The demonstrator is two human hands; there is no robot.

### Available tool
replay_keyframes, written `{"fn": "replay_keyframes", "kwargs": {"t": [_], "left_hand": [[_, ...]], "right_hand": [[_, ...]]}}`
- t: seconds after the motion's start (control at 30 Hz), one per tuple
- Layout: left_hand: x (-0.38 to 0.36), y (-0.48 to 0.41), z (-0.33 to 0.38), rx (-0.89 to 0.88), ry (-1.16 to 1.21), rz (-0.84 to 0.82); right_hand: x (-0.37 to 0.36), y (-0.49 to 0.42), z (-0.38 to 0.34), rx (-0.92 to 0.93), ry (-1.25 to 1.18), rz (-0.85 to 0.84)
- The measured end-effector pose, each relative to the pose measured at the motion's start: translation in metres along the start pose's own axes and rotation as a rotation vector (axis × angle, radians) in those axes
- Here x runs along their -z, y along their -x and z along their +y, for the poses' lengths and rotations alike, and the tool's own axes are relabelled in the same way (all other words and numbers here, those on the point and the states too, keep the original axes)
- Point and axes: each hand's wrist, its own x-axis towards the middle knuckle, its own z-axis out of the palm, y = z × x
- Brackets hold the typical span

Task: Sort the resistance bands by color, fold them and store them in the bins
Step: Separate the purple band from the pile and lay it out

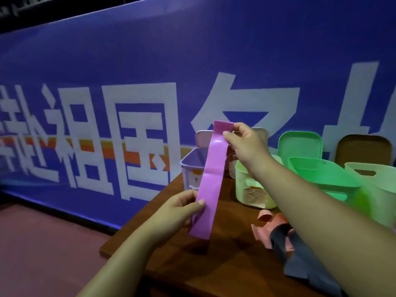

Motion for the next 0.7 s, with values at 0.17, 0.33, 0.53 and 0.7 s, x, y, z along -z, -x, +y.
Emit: {"fn": "replay_keyframes", "kwargs": {"t": [0.17,0.33,0.53,0.7], "left_hand": [[0.037,0.034,-0.024,0.143,-0.056,0.042],[0.060,0.059,-0.043,0.277,-0.117,0.133],[0.071,0.067,-0.061,0.326,-0.247,0.172],[0.066,0.068,-0.067,0.324,-0.328,0.183]], "right_hand": [[-0.043,0.008,0.042,-0.117,0.028,-0.020],[-0.086,0.013,0.092,-0.247,-0.013,0.002],[-0.113,0.030,0.141,-0.353,0.111,-0.014],[-0.121,0.039,0.169,-0.385,0.328,-0.021]]}}
